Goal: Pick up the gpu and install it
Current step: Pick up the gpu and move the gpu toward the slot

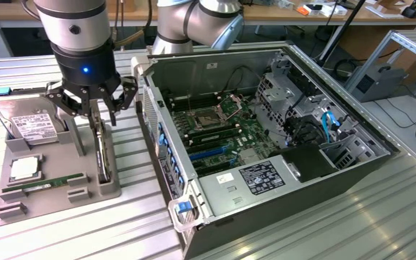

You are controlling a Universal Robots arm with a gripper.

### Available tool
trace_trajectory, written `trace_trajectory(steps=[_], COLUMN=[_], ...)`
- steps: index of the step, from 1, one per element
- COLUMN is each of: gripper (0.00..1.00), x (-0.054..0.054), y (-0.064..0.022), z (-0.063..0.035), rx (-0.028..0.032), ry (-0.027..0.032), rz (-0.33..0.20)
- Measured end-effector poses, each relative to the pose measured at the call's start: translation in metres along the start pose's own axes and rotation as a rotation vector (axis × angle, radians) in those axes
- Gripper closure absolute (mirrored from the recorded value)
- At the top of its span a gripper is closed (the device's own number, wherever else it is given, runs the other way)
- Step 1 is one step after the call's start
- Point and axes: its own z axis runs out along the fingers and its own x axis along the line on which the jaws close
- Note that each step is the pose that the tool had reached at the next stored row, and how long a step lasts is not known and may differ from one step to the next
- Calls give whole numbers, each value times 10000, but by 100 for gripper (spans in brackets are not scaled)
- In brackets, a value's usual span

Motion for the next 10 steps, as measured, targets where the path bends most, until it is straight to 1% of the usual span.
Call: trace_trajectory(steps=[10], gripper=[58], x=[1], y=[-3], z=[61], rx=[1], ry=[0], rz=[0])
